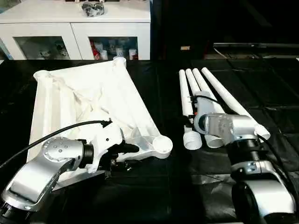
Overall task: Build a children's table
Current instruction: Pick table leg
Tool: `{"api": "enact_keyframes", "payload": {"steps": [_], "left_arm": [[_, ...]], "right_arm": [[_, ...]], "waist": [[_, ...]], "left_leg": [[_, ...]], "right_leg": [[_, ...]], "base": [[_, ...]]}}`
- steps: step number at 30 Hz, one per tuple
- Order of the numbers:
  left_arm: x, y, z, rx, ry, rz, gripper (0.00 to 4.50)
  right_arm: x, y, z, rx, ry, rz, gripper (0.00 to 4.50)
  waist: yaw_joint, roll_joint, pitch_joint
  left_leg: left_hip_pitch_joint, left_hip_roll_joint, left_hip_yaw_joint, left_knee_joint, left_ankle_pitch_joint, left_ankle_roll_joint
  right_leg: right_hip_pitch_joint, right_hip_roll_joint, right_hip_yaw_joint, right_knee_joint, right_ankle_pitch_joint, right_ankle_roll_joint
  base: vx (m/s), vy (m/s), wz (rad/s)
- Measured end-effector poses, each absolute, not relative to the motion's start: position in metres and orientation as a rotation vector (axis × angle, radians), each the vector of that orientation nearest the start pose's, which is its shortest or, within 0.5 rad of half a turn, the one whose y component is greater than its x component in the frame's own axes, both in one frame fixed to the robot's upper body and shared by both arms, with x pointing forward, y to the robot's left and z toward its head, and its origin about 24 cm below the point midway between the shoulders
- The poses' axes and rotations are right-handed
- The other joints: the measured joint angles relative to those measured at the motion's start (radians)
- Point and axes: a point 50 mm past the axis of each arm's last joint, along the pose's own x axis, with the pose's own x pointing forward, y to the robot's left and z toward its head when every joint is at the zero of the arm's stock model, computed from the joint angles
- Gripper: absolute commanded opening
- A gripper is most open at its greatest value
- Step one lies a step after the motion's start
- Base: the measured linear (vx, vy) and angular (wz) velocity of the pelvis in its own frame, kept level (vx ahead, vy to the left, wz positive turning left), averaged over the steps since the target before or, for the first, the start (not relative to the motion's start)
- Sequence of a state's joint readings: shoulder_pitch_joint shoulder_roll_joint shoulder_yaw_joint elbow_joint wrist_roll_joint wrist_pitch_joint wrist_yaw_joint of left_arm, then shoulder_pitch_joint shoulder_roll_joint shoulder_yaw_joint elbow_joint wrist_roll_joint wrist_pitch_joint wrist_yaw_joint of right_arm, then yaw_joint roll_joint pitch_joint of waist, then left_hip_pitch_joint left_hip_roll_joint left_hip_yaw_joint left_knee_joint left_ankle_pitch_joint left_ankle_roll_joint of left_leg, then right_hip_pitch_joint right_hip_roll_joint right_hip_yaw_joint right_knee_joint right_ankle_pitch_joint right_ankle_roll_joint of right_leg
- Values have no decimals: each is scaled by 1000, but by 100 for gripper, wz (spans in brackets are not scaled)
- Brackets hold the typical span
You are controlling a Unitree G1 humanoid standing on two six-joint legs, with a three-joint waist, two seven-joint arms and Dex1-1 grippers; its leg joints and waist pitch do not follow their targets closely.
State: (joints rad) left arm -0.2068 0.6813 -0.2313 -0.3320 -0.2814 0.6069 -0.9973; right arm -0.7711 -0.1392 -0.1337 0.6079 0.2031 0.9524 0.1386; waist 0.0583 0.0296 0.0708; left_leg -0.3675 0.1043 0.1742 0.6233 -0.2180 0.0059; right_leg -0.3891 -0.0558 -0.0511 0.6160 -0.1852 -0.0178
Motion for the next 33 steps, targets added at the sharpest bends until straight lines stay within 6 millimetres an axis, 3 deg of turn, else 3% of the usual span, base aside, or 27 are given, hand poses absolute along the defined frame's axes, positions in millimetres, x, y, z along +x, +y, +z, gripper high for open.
{"api": "enact_keyframes", "payload": {"steps": [11, 20, 23, 28, 32, 33], "left_arm": [[239, 155, 100, 353, 423, -1205, 220], [248, 156, 109, 315, 336, -1127, 220], [261, 151, 118, 272, 250, -1041, 220], [299, 142, 148, 125, 45, -752, 220], [318, 133, 166, -51, -33, -601, 220], [321, 131, 168, -100, -43, -580, 247]], "right_arm": [[359, -141, 63, 198, 779, 203, 194], [363, -141, 75, 330, 687, 213, 186], [366, -137, 94, 373, 540, 263, 186], [366, -133, 127, 481, 290, 384, 186], [356, -133, 132, 575, 207, 498, 186], [353, -132, 129, 599, 206, 531, 186]], "waist": [[1, -1, 0], [1, 0, 0], [3, -1, 0], [6, -3, 0], [12, -7, 0], [12, -8, 0]], "left_leg": [[0, 0, 0, 0, 0, 0], [-2, 0, 1, 0, 0, 0], [-4, 0, 1, 0, 0, 0], [-5, 0, 2, 0, 3, 4], [-6, 0, 2, 0, 3, 5], [-6, 0, 2, 0, 3, 5]], "right_leg": [[0, 0, 0, 0, 0, 0], [-2, 0, 0, 0, 0, 0], [-4, 0, 0, 0, 0, 0], [-4, -1, 0, 0, 1, -1], [-4, -2, -1, -1, 1, -1], [-4, -2, -2, -1, 1, -1]], "base": [[0, 0, 0], [0, 0, 0], [0, 0, 0], [0, 0, 0], [0, 0, 0], [0, 0, 0]]}}
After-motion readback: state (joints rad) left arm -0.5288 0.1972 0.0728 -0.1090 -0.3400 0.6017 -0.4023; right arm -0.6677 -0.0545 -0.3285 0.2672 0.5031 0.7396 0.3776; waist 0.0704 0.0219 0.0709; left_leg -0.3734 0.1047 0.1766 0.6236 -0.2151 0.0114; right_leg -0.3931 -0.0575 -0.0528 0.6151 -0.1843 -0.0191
